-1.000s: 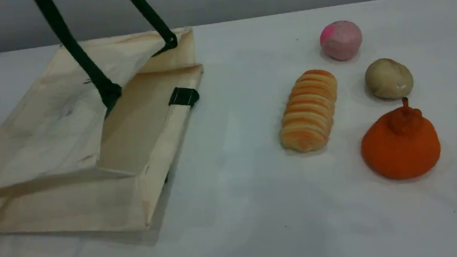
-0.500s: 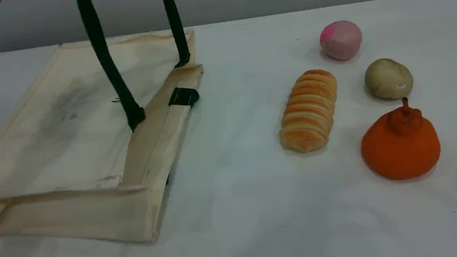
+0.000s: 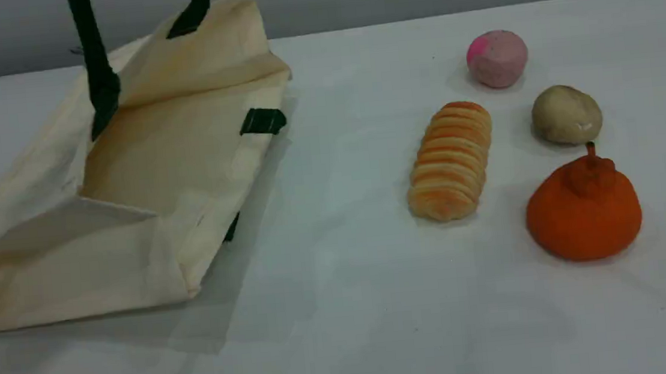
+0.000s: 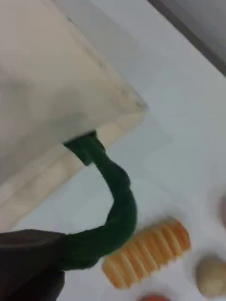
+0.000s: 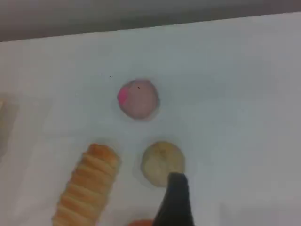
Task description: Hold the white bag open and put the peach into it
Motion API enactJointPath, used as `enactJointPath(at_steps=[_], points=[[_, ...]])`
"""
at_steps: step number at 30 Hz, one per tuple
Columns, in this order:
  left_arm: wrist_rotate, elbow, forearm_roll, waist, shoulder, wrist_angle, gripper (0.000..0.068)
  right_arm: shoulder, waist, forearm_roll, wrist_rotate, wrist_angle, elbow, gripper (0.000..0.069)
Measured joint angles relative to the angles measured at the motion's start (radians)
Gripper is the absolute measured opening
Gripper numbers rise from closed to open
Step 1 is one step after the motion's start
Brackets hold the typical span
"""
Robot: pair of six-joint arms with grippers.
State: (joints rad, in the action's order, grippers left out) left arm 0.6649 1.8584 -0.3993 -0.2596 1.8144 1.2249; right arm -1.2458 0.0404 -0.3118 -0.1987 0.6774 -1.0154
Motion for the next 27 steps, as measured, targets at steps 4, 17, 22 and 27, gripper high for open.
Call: enactJointPath(at_steps=[4, 17, 22, 27], points=[[0.001, -0.001, -0.013, -0.035, 0.0, -0.003, 0.0092, -0.008, 0.0, 0.0, -0.006, 0.0, 0.0, 0.057], [0.031, -0.001, 0.0, -0.104, -0.026, -0.003, 0.0092, -0.012, 0.0, 0.0, -0.017, -0.001, 0.0, 0.057], [0.031, -0.001, -0.006, -0.104, -0.061, -0.002, 0.0092, -0.012, 0.0, 0.0, -0.022, -0.017, 0.0, 0.057], [0.031, -0.001, -0.029, -0.104, -0.07, -0.002, 0.0092, -0.051, 0.0, 0.0, -0.029, -0.03, 0.0, 0.057]])
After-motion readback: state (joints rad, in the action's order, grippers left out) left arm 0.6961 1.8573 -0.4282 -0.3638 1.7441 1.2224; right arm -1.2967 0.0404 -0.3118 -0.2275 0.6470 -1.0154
